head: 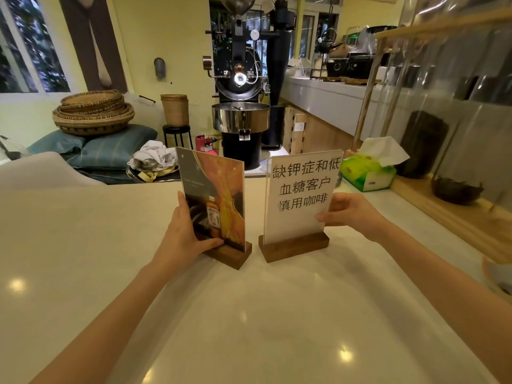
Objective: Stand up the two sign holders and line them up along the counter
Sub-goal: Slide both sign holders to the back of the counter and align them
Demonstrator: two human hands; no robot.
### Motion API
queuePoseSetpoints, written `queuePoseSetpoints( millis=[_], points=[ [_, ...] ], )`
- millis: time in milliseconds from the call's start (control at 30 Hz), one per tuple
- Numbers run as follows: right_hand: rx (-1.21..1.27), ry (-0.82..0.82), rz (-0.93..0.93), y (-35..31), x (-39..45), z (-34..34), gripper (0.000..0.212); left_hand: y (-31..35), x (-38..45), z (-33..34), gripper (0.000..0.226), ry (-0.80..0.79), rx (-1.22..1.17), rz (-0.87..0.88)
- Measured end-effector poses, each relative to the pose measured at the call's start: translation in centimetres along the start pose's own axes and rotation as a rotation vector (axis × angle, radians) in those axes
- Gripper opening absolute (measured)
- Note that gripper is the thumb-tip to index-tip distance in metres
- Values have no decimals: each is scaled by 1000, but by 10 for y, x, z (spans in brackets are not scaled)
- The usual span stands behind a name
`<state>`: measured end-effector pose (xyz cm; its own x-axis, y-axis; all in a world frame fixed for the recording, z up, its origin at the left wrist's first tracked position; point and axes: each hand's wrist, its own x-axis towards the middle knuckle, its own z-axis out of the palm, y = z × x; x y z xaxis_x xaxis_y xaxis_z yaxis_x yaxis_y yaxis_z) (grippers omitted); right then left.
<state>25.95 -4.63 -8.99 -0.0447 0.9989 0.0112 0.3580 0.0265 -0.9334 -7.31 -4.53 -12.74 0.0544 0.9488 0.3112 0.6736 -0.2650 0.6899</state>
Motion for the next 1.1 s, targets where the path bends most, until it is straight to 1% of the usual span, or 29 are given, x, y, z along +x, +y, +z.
queuePoseSetpoints(
  millis=[167,300,433,533,633,767,933,1100],
  points=[
    [-5,31,6,7,-4,-25,46,14,16,22,116,-22,-38,33],
    [-27,116,6,19,-10,-49,47,28,29,44,113,-46,-51,58],
    [-61,190,16,26,-23,-73,38,48,40,68,111,-78,-60,105],
    [-87,247,30,31,-35,-91,41,66,48,87,105,-94,-90,153],
    [-127,326,45,34,-47,-108,46,86,57,109,104,-121,-100,168],
    [-164,412,63,41,-63,-128,46,108,70,140,107,-160,-120,197],
    [-174,561,94,52,-80,-150,43,136,87,178,117,-201,-134,242],
    [-185,707,155,62,-89,-161,43,162,102,213,120,-233,-137,291]
  ],
)
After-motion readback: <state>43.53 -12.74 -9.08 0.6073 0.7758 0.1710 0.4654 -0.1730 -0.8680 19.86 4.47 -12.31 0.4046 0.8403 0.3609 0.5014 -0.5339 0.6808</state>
